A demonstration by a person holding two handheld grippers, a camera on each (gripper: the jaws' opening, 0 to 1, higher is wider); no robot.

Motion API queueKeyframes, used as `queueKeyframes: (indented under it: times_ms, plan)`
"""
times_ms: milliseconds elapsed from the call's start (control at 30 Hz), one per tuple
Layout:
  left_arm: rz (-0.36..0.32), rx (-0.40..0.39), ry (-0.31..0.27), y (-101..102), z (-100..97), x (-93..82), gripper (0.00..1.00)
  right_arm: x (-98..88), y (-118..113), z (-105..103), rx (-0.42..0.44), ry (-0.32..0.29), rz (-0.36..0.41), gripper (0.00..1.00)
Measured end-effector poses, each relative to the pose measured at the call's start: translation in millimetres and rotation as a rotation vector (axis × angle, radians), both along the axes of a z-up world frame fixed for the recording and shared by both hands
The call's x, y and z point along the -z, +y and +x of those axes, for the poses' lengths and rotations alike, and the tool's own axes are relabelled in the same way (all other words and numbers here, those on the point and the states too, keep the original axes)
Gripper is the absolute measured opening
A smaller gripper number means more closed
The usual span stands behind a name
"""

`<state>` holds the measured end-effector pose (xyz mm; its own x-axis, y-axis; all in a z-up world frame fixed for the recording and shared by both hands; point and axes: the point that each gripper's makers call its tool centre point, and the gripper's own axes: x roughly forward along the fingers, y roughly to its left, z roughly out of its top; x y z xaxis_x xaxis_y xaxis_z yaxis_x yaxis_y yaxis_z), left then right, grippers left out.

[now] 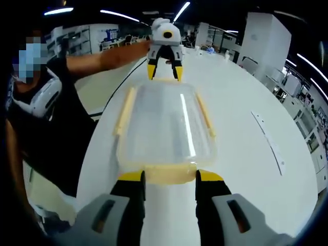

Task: Snap each plastic latch of the storage box into its locked position after aligning the lid with the box until every specified latch is closed and the lid sits flush.

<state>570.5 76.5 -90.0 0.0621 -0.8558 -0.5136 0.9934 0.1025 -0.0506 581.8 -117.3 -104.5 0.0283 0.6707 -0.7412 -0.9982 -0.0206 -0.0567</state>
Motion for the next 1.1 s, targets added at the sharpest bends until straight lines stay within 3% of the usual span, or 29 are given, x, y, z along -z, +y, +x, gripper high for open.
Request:
queueKeyframes:
  times_ms: [800,1100]
  plan:
    - [-0.014,-0.007,-0.005,7.7,-1.3,16.4,0.36,9.5,6.3,-2.7,-0.007,-0.005,0.022,0.35]
    - [-0.006,-0.007,-0.045,2.9,-3.7,19.2,0.37,11.9,3.8,-7.4,-0.006,-0.022,0.003,0.35]
